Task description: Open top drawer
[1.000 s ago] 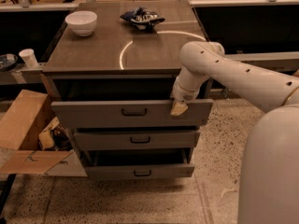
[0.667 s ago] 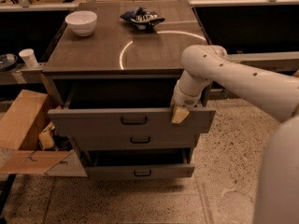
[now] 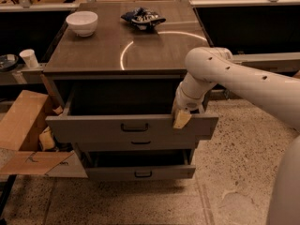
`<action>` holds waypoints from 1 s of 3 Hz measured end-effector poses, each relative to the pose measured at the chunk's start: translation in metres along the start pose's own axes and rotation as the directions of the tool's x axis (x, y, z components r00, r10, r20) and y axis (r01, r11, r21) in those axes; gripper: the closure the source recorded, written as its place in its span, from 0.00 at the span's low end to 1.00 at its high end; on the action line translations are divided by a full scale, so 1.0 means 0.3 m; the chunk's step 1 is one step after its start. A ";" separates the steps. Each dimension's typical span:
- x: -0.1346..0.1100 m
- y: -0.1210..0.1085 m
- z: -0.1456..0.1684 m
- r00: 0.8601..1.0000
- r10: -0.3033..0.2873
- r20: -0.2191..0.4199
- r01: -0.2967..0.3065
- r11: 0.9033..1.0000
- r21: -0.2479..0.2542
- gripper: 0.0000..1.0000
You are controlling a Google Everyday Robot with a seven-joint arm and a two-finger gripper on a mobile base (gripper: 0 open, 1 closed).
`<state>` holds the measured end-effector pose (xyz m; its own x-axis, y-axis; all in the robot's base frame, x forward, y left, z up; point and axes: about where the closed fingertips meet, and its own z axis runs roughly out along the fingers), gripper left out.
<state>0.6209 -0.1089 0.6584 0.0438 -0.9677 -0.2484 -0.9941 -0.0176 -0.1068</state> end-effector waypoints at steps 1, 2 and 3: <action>0.000 0.000 0.000 1.000 0.000 0.000 0.000 1.000 0.000 0.34; 0.000 0.001 0.001 1.000 0.000 0.000 0.000 1.000 -0.001 0.11; 0.001 0.028 0.021 1.000 -0.019 -0.001 0.019 1.000 -0.021 0.00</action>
Offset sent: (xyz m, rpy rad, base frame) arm 0.0000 0.0000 0.0000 0.0000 0.0001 0.0000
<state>0.6131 -0.1077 0.6515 0.0624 -0.9674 -0.2456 -0.9950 -0.0410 -0.0916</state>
